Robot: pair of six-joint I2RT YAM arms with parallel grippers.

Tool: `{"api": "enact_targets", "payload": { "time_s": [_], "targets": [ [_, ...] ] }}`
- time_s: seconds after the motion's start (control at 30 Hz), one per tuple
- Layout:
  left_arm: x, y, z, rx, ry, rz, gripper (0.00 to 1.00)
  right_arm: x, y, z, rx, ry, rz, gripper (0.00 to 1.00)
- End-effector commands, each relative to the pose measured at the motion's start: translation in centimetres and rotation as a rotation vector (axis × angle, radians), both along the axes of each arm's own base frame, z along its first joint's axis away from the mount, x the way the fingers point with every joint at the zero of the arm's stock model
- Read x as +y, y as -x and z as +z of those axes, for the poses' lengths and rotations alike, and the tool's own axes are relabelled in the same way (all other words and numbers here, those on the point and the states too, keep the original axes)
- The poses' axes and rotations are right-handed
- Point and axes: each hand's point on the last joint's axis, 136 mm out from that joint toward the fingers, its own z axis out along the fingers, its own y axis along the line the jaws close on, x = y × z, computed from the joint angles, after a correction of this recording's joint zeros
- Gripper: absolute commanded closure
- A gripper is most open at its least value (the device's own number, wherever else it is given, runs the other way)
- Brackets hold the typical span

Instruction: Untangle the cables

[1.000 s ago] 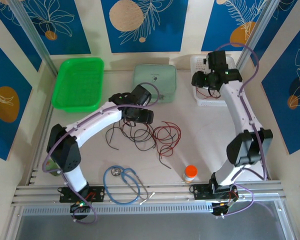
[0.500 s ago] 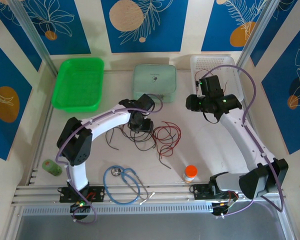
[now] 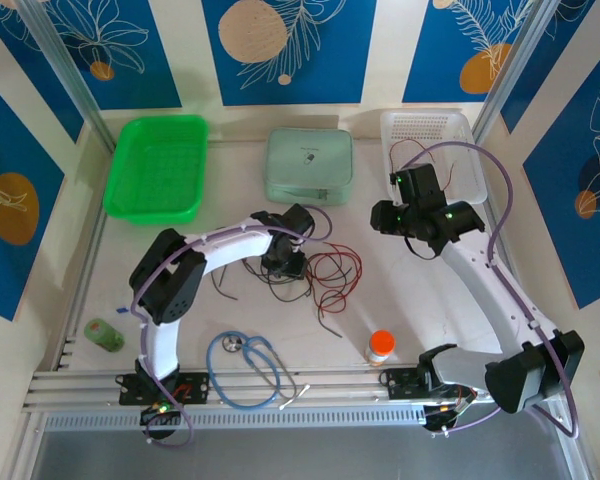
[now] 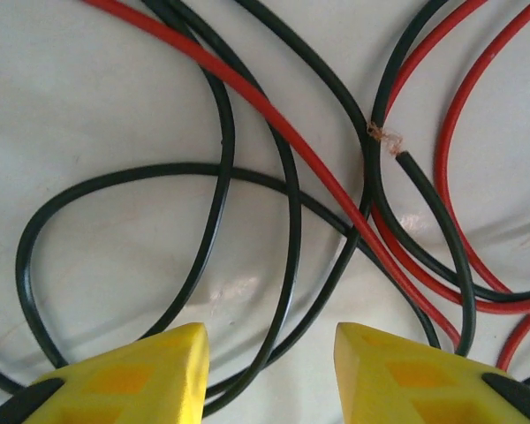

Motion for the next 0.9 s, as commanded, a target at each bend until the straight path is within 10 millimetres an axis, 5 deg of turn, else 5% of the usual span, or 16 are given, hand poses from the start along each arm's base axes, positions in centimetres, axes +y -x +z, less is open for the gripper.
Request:
{"api": "enact_targets", "payload": {
  "time_s": [0.0, 0.27, 0.57, 0.67, 0.87],
  "targets": [
    [0.0, -0.7, -1.0, -0.029, -0.045, -0.041, 0.6, -0.4, 0.8, 0.3, -0.006, 0.0, -0.02, 0.66],
    [0.5, -1.5, -2.3, -0.052, -0.099, -0.049, 0.67, -0.8, 1.4, 0.5, -0.012, 0.001, -0.026, 0.67],
    [-0.4, -2.0, -0.5, -0.103, -0.05, -0.049, 0.88, -0.9, 2.0, 1.0, -0.025, -0.008, -0.029, 0.68],
    [-0.6, -2.1, 1.0, -0.135, -0.036, -0.051, 1.0, -1.1, 2.2, 1.2, -0.032, -0.011, -0.033, 0.68],
    [-1.0, -2.7, 7.9, -0.248, 0.054, -0.046, 1.0, 0.6, 3.0, 1.5, -0.036, -0.096, 0.037, 0.68]
  ]
}}
